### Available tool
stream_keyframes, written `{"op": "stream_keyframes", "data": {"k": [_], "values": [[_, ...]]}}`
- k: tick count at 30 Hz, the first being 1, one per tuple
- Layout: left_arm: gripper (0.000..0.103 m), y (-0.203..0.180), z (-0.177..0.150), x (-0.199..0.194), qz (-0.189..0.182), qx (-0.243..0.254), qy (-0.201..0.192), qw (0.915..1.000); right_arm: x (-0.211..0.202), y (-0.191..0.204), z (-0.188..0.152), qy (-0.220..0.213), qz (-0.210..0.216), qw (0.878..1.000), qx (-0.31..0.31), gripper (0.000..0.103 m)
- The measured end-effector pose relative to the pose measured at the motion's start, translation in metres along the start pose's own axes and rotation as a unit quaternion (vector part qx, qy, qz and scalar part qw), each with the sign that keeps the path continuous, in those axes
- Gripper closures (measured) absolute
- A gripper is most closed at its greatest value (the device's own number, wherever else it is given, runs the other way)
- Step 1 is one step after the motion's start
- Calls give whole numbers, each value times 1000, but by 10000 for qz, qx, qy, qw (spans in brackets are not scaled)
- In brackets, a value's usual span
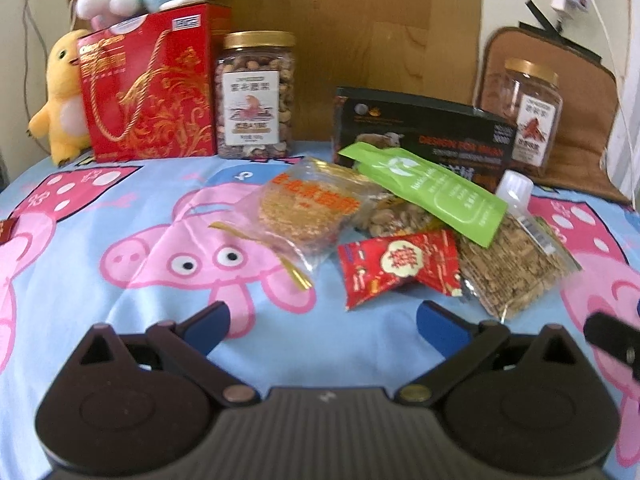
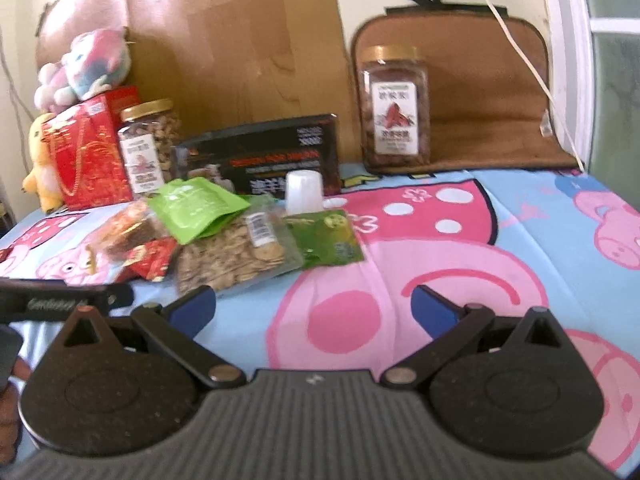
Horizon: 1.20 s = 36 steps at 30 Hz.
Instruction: Organize snacks
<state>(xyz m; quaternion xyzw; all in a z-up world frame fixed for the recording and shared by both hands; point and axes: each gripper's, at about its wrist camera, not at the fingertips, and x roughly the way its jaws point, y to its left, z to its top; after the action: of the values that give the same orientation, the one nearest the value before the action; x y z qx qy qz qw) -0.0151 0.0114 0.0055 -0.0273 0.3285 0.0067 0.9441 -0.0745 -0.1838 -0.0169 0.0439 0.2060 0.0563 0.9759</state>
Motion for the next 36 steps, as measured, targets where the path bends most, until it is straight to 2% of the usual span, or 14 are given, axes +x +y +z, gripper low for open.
{"op": "stream_keyframes", "data": {"k": [5,11,22,36], "values": [[0,1,0,-2,30,-27,-71,10000,-2,10,0,-75,6,9997,-216,0],[0,1,-1,-2,114,-50,-100,9999,-5,8,-2,-189,-40,9998,-73,0],[0,-10,-5,-10,394,272,-361,9982,-7,0,-3,-246,9,9995,204,0],[0,-6,-5,-6,307,174,-258,9990,-6,-1,-3,-235,89,9994,227,0]]}}
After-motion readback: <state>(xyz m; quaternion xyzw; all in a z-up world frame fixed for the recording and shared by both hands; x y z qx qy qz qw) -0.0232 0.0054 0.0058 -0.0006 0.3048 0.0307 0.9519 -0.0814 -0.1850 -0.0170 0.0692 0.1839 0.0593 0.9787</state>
